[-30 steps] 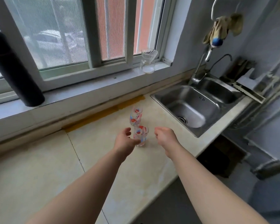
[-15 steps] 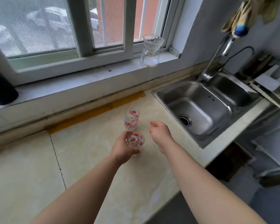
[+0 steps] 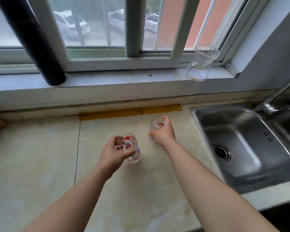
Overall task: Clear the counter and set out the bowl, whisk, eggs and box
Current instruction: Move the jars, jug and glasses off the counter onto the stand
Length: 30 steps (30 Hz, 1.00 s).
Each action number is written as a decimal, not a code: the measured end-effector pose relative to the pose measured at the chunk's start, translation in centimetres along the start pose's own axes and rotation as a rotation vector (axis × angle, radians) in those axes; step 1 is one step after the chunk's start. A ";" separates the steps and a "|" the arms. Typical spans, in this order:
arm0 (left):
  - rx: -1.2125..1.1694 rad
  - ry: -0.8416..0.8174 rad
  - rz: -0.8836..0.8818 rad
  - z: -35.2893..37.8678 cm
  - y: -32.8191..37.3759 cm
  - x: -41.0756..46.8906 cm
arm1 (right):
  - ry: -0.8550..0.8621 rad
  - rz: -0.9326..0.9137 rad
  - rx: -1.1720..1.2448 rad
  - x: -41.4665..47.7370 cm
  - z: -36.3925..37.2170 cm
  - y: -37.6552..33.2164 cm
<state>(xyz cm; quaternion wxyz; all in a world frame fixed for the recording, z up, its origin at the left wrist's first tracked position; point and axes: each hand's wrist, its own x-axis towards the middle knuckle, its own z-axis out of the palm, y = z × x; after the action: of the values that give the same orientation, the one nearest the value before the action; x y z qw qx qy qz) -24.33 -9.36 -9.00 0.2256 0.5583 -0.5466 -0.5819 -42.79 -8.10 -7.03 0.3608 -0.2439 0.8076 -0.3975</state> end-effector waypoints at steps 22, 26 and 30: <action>-0.337 0.501 0.202 -15.5 4.5 -7.2 | -0.255 -0.390 0.221 -9.9 8.2 -11.5; -0.368 0.612 0.292 -21.4 5.5 -9.4 | -0.308 -0.456 0.273 -12.7 12.4 -14.8; -0.405 0.726 0.349 -27.6 5.7 -10.4 | -0.349 -0.504 0.335 -15.3 16.8 -17.8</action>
<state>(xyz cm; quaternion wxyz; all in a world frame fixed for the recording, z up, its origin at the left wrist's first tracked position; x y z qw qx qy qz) 1.25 -12.59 6.36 0.6022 0.5705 -0.3932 -0.3967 -18.33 -15.60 6.33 0.4190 -0.4375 0.5715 -0.5536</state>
